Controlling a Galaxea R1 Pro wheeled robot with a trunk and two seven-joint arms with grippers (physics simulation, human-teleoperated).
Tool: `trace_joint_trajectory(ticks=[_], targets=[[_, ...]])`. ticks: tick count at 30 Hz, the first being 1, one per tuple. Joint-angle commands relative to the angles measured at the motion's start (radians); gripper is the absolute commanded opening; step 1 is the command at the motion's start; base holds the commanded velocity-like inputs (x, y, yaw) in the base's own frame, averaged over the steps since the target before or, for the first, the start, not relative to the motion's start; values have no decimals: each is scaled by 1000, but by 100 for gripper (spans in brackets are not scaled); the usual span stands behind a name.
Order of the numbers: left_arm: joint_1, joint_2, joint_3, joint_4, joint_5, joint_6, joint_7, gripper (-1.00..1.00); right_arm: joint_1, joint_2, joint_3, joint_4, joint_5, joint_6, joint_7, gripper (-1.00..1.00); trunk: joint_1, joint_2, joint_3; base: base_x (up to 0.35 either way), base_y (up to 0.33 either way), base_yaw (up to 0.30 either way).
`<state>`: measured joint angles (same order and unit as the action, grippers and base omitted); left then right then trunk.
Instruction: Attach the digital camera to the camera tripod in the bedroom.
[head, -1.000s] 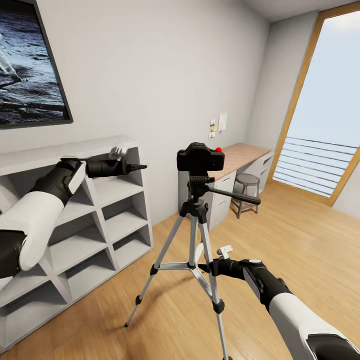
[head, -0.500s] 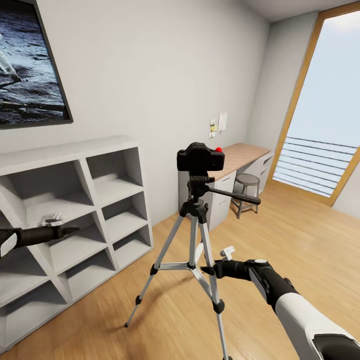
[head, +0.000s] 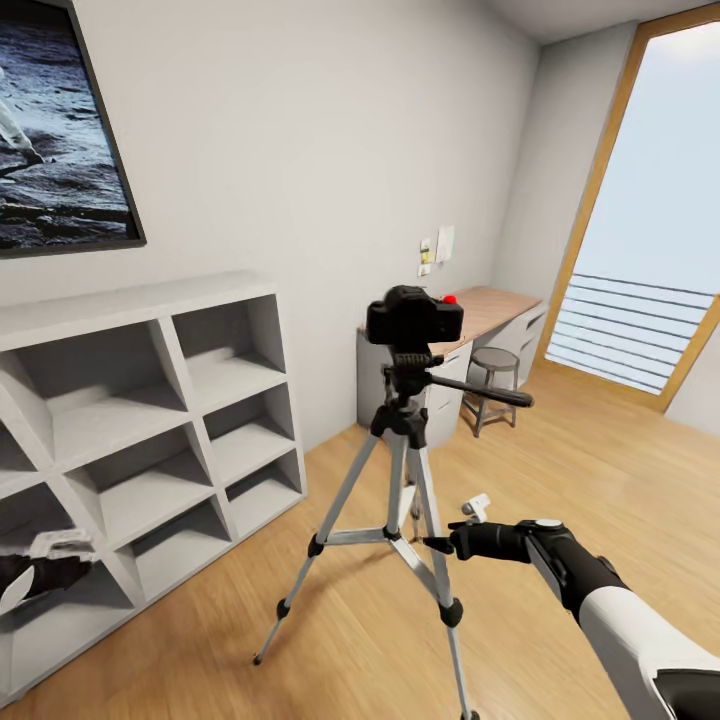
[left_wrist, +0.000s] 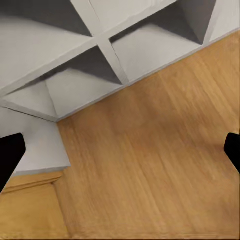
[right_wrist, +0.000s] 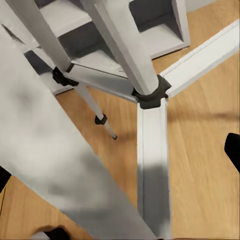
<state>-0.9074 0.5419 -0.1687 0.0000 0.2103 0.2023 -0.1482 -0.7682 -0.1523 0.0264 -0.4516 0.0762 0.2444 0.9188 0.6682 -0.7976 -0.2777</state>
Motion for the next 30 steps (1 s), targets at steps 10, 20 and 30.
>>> trace_joint_trajectory(ticks=[10, 20, 30], targets=[[149, -118, -3, 0, 61, 11, 69, 100, -1, -86, 2, 87, 8, -2, 107, 100, 0, -1, -1, 0, 0, 0], [269, -169, -2, 0, 250, 3, 74, 100, -1, -138, 4, 169, 78, -7, 146, 100, 0, -1, -1, 0, 0, 0], [331, -235, -2, 0, 270, -16, 75, 100, 0, -141, 1, 241, 122, -9, 137, 100, 0, -1, -1, 0, 0, 0]])
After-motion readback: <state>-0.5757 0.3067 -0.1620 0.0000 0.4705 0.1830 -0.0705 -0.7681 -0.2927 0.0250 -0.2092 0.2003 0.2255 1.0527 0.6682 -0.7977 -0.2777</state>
